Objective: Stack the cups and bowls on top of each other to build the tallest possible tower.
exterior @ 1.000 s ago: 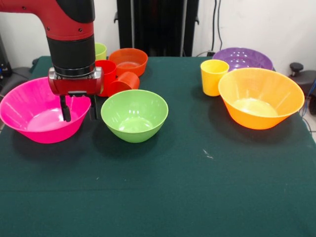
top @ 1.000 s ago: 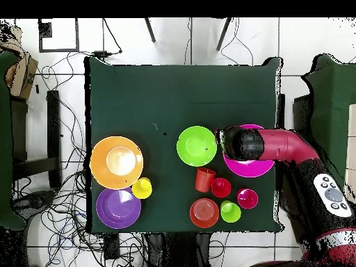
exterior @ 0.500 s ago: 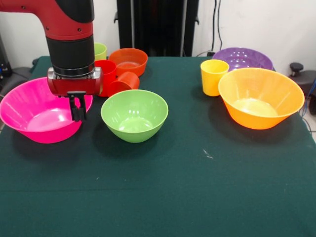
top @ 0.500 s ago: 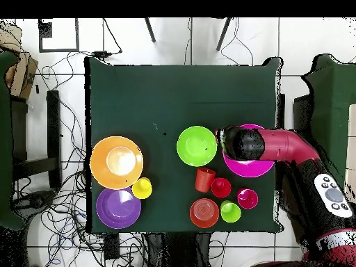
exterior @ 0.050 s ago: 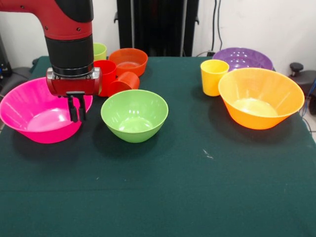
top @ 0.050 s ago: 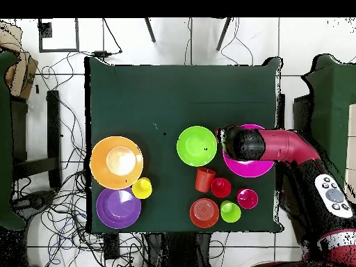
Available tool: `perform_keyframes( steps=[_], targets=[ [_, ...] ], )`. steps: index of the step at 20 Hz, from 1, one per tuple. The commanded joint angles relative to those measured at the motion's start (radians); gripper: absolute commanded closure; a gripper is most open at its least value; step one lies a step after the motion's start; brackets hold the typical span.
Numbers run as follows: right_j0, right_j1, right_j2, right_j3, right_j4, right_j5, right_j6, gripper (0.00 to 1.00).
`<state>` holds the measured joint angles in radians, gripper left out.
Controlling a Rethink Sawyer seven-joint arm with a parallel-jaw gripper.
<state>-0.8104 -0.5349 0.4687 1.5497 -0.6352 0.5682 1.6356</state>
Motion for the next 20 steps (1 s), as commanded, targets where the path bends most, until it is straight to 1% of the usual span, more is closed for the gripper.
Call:
perform_keyframes(
  steps=[1, 2, 5, 10, 15, 18, 20],
  targets=[
    [0.014, -0.015, -0.006, -0.022, -0.102, -0.039, -0.106, 0.00],
    [0.015, -0.021, -0.007, -0.014, -0.106, -0.053, -0.098, 0.00],
    [0.023, -0.015, -0.031, -0.013, -0.088, -0.038, -0.053, 0.00],
    [0.031, -0.016, -0.064, 0.002, -0.084, -0.072, 0.005, 0.00],
    [0.057, -0.034, -0.122, 0.008, -0.073, -0.099, 0.080, 0.00],
    [0.053, -0.015, -0.132, 0.011, -0.063, -0.107, 0.073, 0.00],
    [0.057, 0.011, -0.134, -0.001, -0.058, -0.113, 0.065, 0.00]
  ],
)
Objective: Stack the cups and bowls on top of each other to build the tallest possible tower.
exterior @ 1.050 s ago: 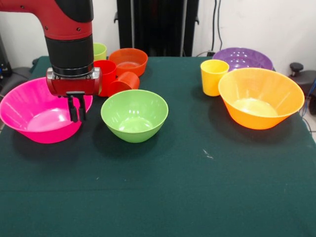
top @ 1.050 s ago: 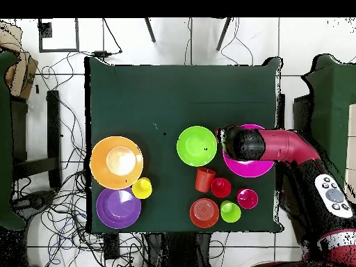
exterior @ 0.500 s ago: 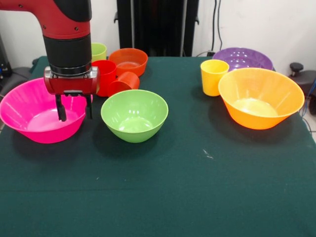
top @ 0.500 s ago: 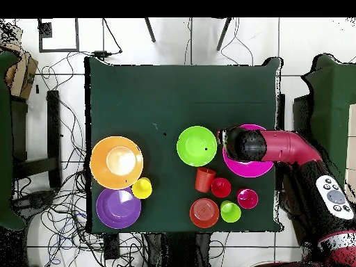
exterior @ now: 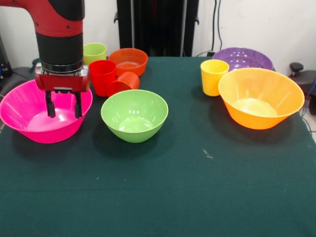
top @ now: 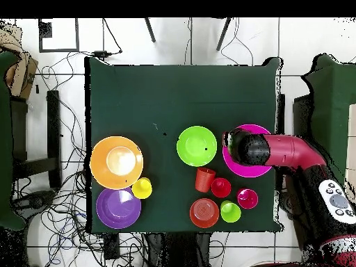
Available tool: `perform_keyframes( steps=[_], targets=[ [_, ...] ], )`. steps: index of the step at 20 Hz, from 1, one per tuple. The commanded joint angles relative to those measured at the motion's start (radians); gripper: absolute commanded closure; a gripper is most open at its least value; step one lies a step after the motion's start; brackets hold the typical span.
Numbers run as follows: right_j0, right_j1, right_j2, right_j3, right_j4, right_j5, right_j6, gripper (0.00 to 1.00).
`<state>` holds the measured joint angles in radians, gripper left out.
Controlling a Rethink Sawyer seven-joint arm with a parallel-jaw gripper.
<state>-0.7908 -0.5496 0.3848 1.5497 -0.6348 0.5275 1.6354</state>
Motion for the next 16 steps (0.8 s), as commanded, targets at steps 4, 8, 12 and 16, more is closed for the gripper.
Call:
perform_keyframes(
  steps=[4, 8, 12, 16],
  targets=[
    [0.045, 0.074, -0.053, -0.026, -0.051, -0.096, 0.066, 0.00],
    [0.050, 0.100, -0.056, -0.040, -0.045, -0.112, 0.064, 0.00],
    [0.054, 0.085, -0.062, -0.023, -0.036, -0.130, 0.063, 0.00],
    [0.059, 0.039, -0.059, -0.004, -0.012, -0.092, 0.046, 0.00]
  ],
)
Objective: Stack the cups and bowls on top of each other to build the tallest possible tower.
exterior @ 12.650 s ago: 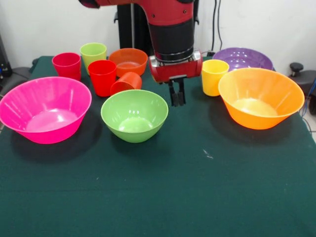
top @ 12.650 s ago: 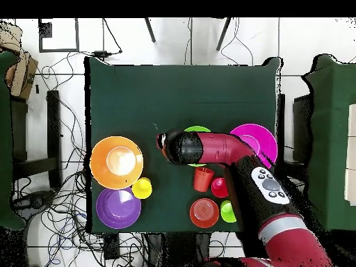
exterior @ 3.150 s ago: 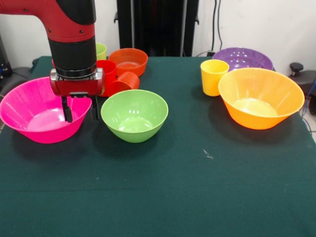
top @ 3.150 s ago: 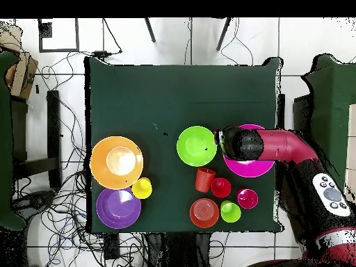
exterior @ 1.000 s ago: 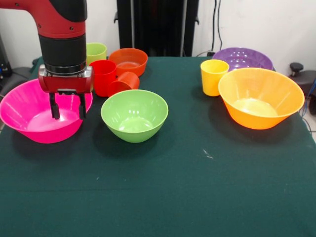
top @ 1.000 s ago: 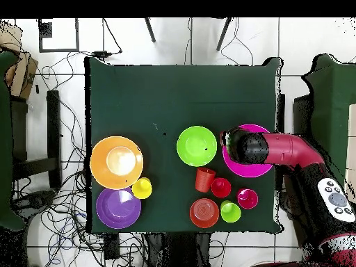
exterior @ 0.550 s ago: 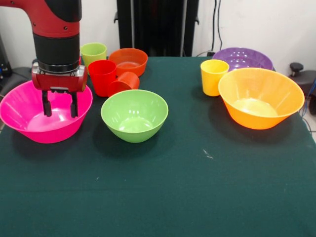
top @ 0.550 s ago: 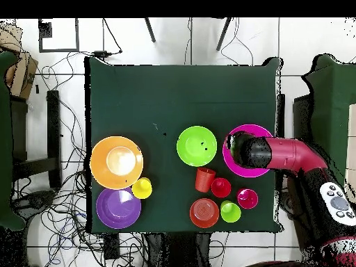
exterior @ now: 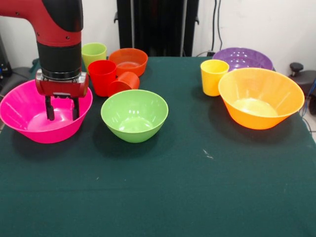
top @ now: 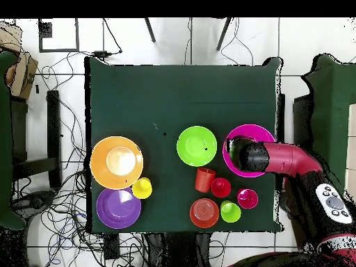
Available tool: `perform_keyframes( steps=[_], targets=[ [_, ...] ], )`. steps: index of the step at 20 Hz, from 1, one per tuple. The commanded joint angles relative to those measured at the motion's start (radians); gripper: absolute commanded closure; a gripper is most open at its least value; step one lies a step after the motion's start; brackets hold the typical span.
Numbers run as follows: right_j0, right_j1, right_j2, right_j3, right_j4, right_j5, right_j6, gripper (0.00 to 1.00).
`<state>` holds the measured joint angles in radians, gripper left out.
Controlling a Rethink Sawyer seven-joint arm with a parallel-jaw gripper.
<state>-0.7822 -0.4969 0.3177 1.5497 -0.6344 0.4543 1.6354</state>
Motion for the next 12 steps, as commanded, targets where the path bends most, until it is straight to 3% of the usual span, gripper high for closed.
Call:
perform_keyframes(
  steps=[1, 12],
  targets=[
    [0.050, -0.018, 0.008, 0.001, -0.012, -0.023, 0.047, 0.00],
    [0.045, -0.139, 0.025, 0.060, 0.033, 0.053, 0.012, 0.00]
  ],
)
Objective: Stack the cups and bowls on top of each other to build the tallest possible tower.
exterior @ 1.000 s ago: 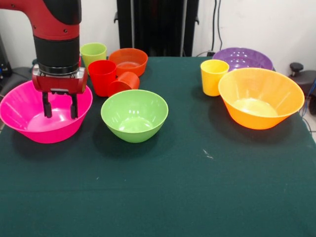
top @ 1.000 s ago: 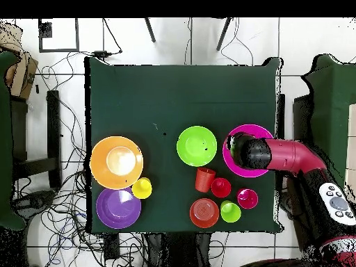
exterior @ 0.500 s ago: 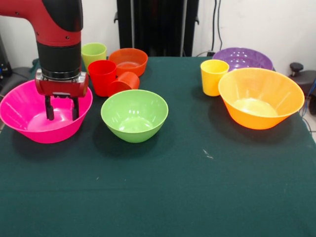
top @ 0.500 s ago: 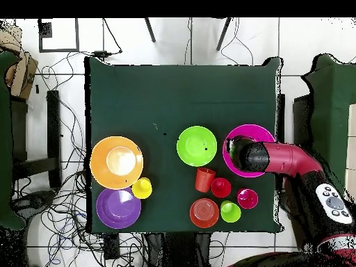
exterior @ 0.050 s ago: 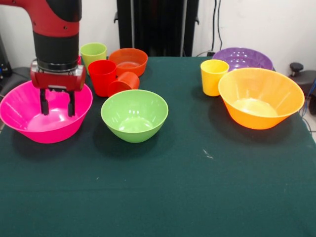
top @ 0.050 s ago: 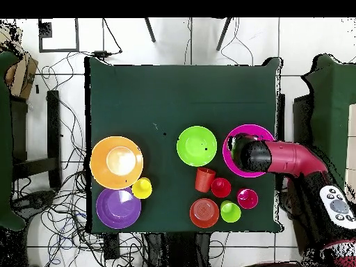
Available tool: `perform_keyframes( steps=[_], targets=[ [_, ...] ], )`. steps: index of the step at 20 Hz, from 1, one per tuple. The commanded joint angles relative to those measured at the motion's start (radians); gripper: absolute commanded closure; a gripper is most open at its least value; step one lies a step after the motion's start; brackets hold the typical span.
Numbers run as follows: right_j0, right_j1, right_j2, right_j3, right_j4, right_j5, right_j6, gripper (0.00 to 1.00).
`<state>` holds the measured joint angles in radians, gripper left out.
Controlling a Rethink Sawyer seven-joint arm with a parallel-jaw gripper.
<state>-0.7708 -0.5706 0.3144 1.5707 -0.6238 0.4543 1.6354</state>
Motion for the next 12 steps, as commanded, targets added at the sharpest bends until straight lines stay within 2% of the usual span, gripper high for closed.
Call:
perform_keyframes(
  steps=[1, 12],
  targets=[
    [0.031, -0.067, 0.033, 0.040, 0.028, 0.058, 0.008, 0.00],
    [0.022, -0.076, 0.061, 0.046, 0.082, 0.077, -0.018, 0.00]
  ],
)
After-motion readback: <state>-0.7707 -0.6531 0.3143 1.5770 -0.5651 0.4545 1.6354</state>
